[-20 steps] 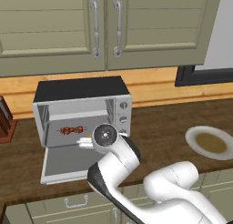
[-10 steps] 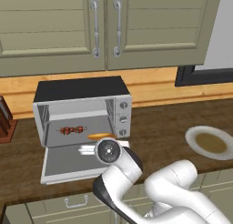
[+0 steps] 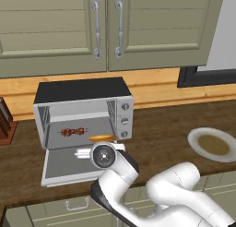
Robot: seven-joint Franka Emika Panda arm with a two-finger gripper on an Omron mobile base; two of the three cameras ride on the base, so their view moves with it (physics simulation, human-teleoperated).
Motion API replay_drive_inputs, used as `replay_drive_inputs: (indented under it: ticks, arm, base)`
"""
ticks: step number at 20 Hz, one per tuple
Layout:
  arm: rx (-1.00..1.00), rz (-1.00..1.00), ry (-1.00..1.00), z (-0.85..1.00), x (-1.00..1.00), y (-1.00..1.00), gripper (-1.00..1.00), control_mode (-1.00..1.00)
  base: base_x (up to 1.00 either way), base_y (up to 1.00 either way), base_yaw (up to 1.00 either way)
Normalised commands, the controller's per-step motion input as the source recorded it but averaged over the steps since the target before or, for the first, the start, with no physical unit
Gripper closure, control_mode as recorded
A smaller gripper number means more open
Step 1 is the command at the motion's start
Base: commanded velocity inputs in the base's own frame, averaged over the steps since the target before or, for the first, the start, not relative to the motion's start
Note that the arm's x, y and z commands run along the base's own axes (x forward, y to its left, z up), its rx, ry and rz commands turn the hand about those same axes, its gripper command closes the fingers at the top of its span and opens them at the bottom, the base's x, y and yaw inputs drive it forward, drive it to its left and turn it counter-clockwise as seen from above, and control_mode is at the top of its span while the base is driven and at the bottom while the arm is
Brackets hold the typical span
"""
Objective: Pick up the kebab skewer and baguette bread, and place them inside the toaster oven. Close the toaster oven door and start by setting the timer.
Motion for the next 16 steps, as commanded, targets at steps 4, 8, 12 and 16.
replay_drive_inputs:
  ticks: [4, 8, 12, 16]
  arm:
    - [-0.01, 0.00, 0.00, 0.00, 0.20, 0.27, -1.00, -1.00]
    - [0.00, 0.00, 0.00, 0.00, 0.36, 0.22, -1.00, -1.00]
    - [0.00, 0.00, 0.00, 0.00, 0.35, 0.17, -1.00, -1.00]
    - [0.00, 0.00, 0.00, 0.00, 0.29, 0.08, -1.00, -1.00]
  base:
    - [0.00, 0.00, 0.00]
    - [0.00, 0.00, 0.00]
    - [0.00, 0.00, 0.00]
    - [0.00, 0.00, 0.00]
